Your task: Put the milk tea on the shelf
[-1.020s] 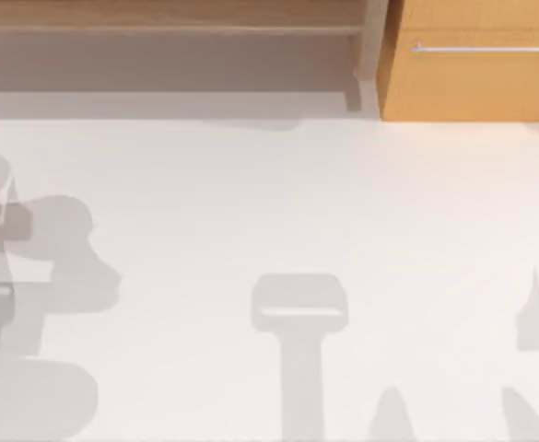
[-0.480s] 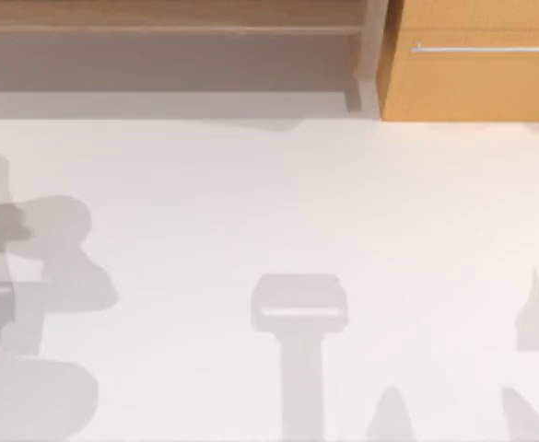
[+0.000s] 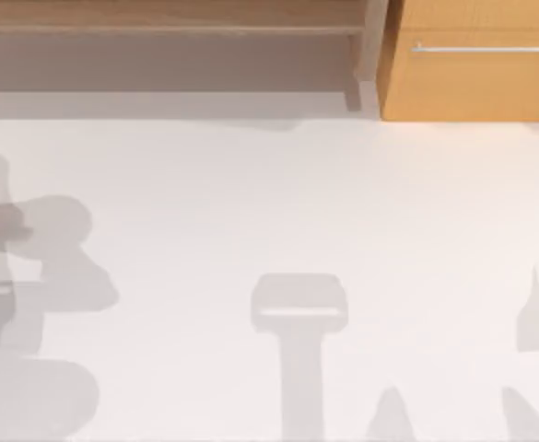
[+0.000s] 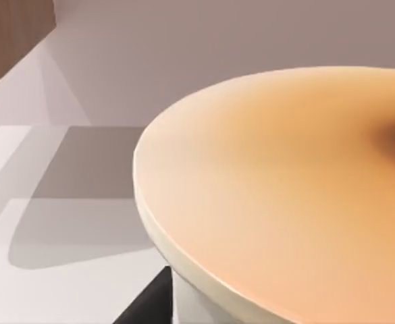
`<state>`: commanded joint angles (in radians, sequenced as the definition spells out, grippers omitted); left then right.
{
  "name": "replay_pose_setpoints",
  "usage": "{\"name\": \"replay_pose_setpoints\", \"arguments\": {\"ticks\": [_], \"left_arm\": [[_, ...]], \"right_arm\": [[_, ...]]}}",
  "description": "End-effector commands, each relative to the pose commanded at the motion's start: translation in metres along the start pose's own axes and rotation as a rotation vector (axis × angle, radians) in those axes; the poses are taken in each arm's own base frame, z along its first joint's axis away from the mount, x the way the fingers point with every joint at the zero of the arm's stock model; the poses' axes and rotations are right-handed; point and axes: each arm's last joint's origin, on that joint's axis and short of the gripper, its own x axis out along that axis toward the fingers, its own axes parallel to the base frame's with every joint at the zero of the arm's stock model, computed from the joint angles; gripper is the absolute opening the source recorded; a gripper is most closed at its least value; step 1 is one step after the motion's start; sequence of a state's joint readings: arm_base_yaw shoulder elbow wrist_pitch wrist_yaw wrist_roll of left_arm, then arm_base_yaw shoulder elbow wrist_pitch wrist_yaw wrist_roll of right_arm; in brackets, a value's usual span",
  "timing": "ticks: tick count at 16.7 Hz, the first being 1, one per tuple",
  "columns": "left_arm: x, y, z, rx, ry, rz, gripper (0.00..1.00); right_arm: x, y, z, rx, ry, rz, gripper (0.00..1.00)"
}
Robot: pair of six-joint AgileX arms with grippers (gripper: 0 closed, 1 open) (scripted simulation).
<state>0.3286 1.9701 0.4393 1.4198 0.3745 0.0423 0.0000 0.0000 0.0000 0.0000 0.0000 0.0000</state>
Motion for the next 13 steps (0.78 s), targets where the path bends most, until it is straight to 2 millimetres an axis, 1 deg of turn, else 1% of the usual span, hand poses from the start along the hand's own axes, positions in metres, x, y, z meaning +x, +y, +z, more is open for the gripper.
{"name": "replay_pose_setpoints", "arguments": {"ticks": [6, 11, 13], "left_arm": [[-0.0004, 0.0003, 0.0006, 0.002, 0.0, 0.002, 0.0], [-0.0014, 0.0001, 0.0098, 0.001, 0.001, 0.001, 0.0], [-0.0014, 0.0001, 0.0098, 0.001, 0.001, 0.001, 0.0]], "right_arm": [[0.0, 0.0, 0.0, 0.0, 0.0, 0.0, 1.0], [0.0, 0.0, 0.0, 0.0, 0.0, 0.0, 1.0], [0.0, 0.0, 0.0, 0.0, 0.0, 0.0, 1.0]]}}
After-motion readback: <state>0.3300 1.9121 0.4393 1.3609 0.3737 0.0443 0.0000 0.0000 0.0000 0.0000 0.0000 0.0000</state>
